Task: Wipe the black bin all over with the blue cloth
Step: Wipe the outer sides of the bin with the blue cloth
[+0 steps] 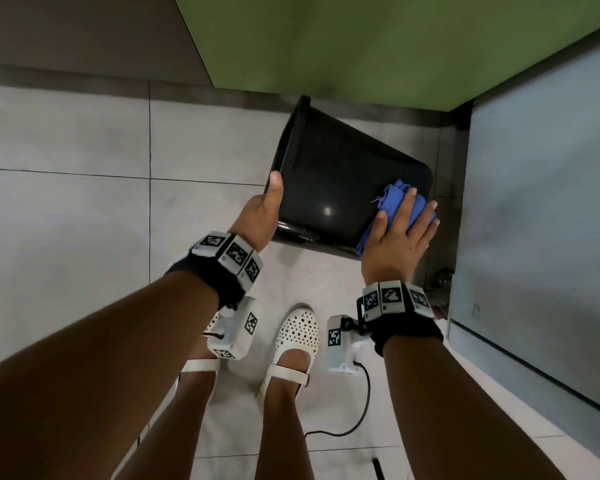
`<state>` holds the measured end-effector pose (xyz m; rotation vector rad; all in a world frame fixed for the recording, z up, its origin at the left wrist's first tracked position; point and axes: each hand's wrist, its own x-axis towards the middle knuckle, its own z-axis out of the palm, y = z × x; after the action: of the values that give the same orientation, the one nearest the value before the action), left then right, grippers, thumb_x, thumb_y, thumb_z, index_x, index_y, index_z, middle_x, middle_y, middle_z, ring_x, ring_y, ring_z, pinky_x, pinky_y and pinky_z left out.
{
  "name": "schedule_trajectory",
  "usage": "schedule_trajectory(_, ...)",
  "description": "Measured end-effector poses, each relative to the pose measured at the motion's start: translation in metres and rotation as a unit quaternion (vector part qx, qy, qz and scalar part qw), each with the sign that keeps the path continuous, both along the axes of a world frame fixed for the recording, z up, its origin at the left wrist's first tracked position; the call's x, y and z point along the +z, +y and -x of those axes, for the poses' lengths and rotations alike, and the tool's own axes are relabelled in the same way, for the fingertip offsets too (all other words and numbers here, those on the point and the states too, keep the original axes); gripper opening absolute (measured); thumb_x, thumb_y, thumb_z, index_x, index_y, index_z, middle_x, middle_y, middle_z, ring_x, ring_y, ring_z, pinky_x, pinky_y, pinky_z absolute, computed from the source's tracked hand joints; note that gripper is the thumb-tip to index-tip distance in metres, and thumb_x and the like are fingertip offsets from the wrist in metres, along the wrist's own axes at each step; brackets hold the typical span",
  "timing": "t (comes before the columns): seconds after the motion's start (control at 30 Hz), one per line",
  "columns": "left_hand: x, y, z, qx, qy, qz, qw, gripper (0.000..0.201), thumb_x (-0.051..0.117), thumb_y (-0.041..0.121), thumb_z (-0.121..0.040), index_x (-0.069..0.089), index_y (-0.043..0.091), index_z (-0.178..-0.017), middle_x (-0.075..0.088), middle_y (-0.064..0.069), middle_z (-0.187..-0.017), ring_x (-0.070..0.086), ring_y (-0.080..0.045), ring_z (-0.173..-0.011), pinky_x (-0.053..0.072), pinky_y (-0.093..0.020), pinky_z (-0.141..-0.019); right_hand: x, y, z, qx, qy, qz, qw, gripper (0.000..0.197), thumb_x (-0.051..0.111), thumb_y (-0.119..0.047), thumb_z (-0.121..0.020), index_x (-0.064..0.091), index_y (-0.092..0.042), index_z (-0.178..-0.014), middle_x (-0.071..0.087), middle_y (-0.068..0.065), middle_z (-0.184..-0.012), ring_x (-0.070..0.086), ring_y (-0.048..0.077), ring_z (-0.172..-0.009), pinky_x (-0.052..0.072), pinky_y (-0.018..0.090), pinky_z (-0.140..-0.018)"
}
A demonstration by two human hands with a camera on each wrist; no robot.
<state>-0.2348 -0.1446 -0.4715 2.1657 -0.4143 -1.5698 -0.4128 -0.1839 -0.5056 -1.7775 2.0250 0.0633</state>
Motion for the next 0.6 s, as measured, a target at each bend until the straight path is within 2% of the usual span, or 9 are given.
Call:
schedule_trajectory(0.07,0.001,-0.008,0.001,0.009,0.005,0.0,1.0,0.074,0.011,0.056,-0.096,0.056,0.003,-0.12,0.058,-0.017,-0.12,0.055,-0.028,-0.111,0.043,-0.04,-0.102,0.003,-0.012,-0.004,-0.008,-0.003,-0.001,1.0,0.054,0.026,-0.039,-0.099,0.006,-0.026,-0.148,-0.003,0.012,-0.157,-0.006,0.036,-0.143,0.005,0.051,-0.115)
schedule_trajectory(0.13,0.001,-0.013,0.002,0.015,0.008,0.01,1.0,0.074,0.012,0.055,-0.096,0.051,0.002,-0.13,0.054,-0.018,-0.132,0.05,-0.03,-0.123,0.038,-0.041,-0.109,0.005,-0.027,-0.014,-0.03,0.0,-0.006,1.0,0.054,0.026,-0.038,-0.1,0.004,-0.027,-0.148,-0.004,0.01,-0.157,-0.007,0.036,-0.143,0.006,0.054,-0.114)
schedule_trajectory(0.2,-0.002,-0.016,0.004,0.021,0.007,0.023,0.999,0.074,0.013,0.055,-0.096,0.054,0.001,-0.126,0.057,-0.018,-0.128,0.052,-0.028,-0.119,0.037,-0.035,-0.109,0.005,-0.045,-0.03,-0.055,0.005,-0.01,0.998,0.054,0.027,-0.039,-0.099,0.004,-0.029,-0.148,-0.005,0.009,-0.157,-0.009,0.037,-0.142,0.006,0.056,-0.115)
schedule_trajectory(0.27,-0.003,-0.018,0.004,0.029,0.009,0.025,0.999,0.074,0.012,0.057,-0.095,0.059,0.003,-0.117,0.062,-0.016,-0.114,0.056,-0.025,-0.104,0.04,-0.032,-0.104,0.007,-0.058,-0.05,-0.048,0.001,-0.01,0.999,0.054,0.027,-0.039,-0.099,0.005,-0.031,-0.148,-0.005,0.007,-0.157,-0.009,0.038,-0.142,0.007,0.058,-0.114)
schedule_trajectory(0.37,0.0,-0.023,0.002,0.024,-0.003,0.015,1.0,0.076,0.01,0.058,-0.095,0.059,0.003,-0.113,0.06,-0.014,-0.101,0.056,-0.024,-0.096,0.043,-0.039,-0.103,0.011,-0.062,-0.08,0.058,-0.02,-0.007,0.998,0.053,0.026,-0.039,-0.099,0.006,-0.032,-0.147,-0.004,0.006,-0.158,-0.009,0.037,-0.142,0.006,0.056,-0.115)
schedule_trajectory(0.5,0.001,-0.029,-0.005,0.025,-0.014,0.019,0.999,0.08,0.011,0.059,-0.095,0.06,0.0,-0.118,0.063,-0.02,-0.117,0.058,-0.029,-0.111,0.041,-0.036,-0.104,0.019,-0.032,-0.097,0.221,-0.058,0.015,0.973,0.051,0.027,-0.037,-0.099,0.011,-0.031,-0.147,0.001,0.006,-0.158,-0.006,0.034,-0.143,0.005,0.052,-0.115)
schedule_trajectory(0.6,0.004,-0.03,-0.007,0.058,0.01,0.022,0.998,0.077,0.015,0.061,-0.093,0.065,0.004,-0.11,0.068,-0.02,-0.108,0.065,-0.032,-0.1,0.05,-0.044,-0.096,0.021,0.0,-0.088,0.281,-0.079,0.03,0.956,0.051,0.023,-0.039,-0.097,0.017,-0.027,-0.146,0.008,0.009,-0.157,-0.002,0.033,-0.143,0.006,0.05,-0.115)
